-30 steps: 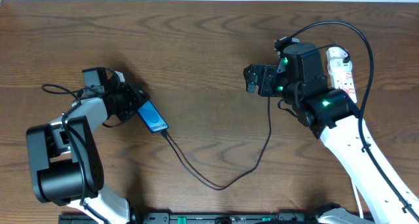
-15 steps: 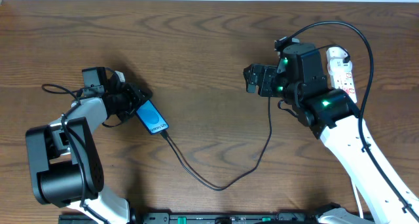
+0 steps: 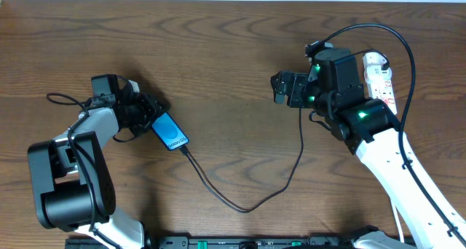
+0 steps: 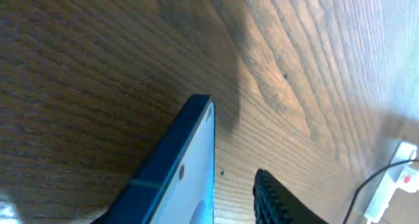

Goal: Plug charger to phone and switch on socket
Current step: 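Lower the phone with the left gripper onto the table, then lay the phone flat and open the left gripper to release it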

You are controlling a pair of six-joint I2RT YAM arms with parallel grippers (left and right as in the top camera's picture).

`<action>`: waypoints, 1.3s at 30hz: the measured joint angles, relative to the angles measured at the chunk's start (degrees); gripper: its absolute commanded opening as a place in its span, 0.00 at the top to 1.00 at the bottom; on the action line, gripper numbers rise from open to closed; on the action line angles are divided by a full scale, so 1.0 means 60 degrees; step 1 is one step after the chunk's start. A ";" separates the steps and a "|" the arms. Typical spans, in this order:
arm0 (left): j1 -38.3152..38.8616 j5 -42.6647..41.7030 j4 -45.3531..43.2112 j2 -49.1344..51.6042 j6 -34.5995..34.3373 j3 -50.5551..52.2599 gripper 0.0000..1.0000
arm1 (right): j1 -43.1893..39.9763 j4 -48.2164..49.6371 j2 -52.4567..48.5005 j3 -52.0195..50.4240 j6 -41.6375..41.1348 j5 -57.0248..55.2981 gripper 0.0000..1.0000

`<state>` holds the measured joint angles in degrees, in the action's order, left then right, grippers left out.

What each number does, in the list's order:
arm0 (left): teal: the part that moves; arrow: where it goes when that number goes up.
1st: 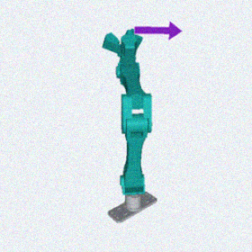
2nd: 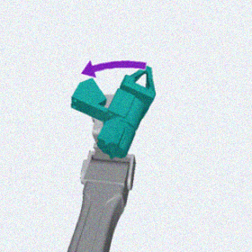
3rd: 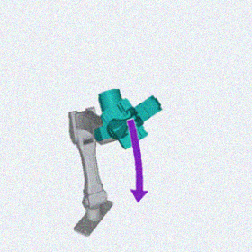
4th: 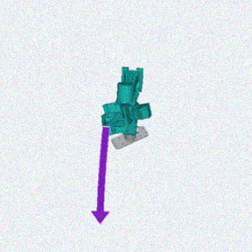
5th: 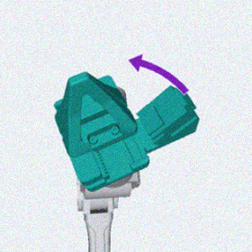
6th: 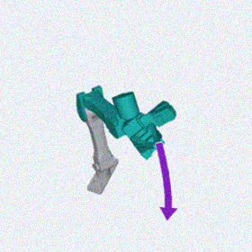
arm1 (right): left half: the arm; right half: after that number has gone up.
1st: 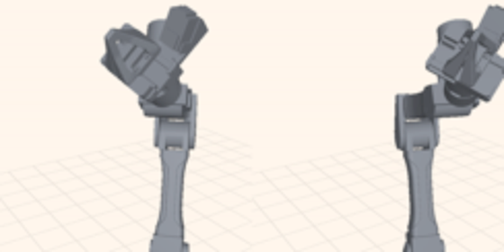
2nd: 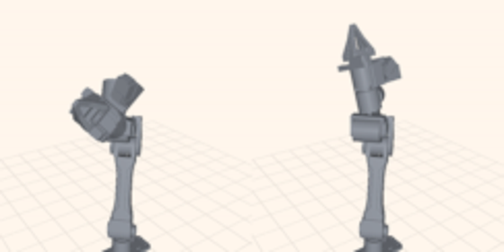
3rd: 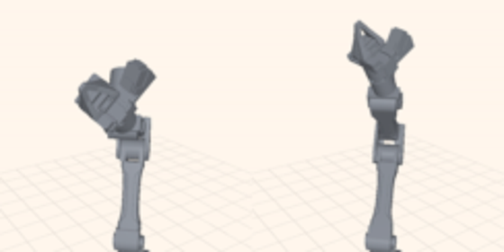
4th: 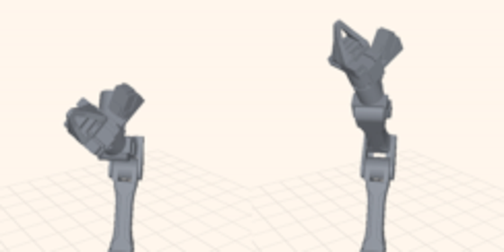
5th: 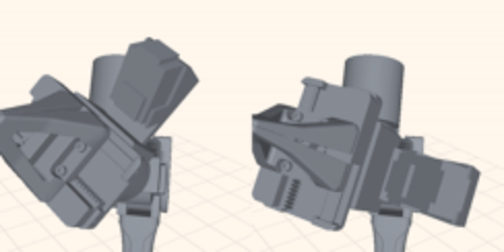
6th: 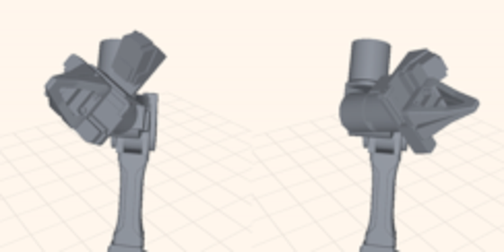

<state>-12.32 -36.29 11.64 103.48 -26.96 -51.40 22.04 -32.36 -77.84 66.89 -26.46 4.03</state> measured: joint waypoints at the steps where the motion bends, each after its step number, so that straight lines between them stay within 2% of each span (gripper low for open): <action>1: 0.0000 -0.0004 0.0029 -0.0018 0.0036 -0.0007 0.48 | 0.0000 0.0000 0.0000 0.0000 0.0000 0.0000 0.03; 7: 0.0000 -0.0029 0.0091 -0.0051 0.0036 -0.0011 0.47 | 0.0000 -0.0007 0.0000 0.0000 0.0000 0.0000 0.03; 12: 0.0000 -0.0149 0.0233 -0.0091 0.0011 -0.0080 0.25 | 0.0000 -0.0036 0.0000 0.0000 0.0000 0.0000 0.02; 23: 0.0000 -0.0175 0.0568 -0.0168 0.0040 -0.0175 0.22 | 0.0000 -0.0040 0.0000 0.0000 0.0000 0.0000 0.01; 24: 0.0000 -0.0175 0.0583 -0.0168 0.0040 -0.0175 0.11 | 0.0000 -0.0040 0.0000 0.0000 0.0000 0.0000 0.01; 39: 0.0000 -0.0211 0.0958 -0.0270 0.0044 -0.0248 0.09 | 0.0000 -0.0047 0.0000 0.0000 0.0000 0.0000 0.01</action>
<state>-12.32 -37.56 17.39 101.86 -26.70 -52.88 22.04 -32.64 -77.84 66.89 -26.46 4.03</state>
